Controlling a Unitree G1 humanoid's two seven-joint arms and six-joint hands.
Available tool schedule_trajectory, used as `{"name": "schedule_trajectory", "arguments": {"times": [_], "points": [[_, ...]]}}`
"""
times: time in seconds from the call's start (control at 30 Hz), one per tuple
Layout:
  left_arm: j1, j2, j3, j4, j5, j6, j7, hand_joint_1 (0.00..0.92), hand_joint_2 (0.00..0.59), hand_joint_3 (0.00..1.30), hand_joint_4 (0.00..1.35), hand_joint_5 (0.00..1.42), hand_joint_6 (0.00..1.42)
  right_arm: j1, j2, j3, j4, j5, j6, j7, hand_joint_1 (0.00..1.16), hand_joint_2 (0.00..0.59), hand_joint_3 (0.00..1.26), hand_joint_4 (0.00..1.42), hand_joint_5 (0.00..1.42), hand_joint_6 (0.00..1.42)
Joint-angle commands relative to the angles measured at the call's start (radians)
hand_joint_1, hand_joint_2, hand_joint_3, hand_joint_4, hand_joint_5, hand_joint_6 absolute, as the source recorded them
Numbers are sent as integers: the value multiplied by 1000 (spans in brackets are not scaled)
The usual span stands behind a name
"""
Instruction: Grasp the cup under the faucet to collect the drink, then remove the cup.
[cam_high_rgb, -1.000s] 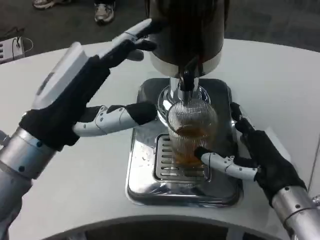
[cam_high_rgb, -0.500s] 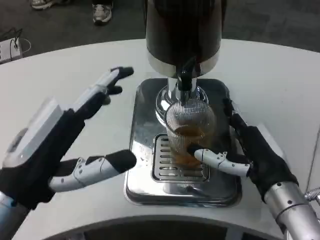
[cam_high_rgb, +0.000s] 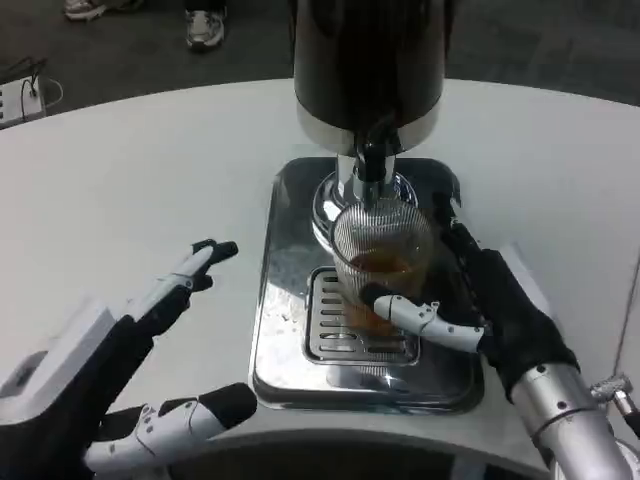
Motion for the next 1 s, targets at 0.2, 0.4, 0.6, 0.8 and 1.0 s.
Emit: {"name": "schedule_trajectory", "arguments": {"times": [0.2,0.4,0.6,0.8,1.0], "points": [[53,11,-19,-45,10,50,-33,0,60,89,0,115,202,1,24,23,22,-17,-93,-57,768,212,0,0,32,18],[63,11,-27,-86,12,98,-52,0,60,89,0,113,203,2,33,27,28,-26,-113,-84,768,212,0,0,37,18],[67,17,-37,-112,7,141,-76,0,61,89,0,113,203,-15,55,33,65,-33,-121,-109,768,212,0,0,38,18],[76,23,-45,-141,7,180,-96,0,59,94,0,120,203,-27,67,25,136,-15,-184,-131,789,199,0,0,28,2],[75,35,-44,-146,3,197,-110,0,55,99,1,122,203,-42,92,15,191,-8,-232,-167,797,197,0,0,28,1]]}}
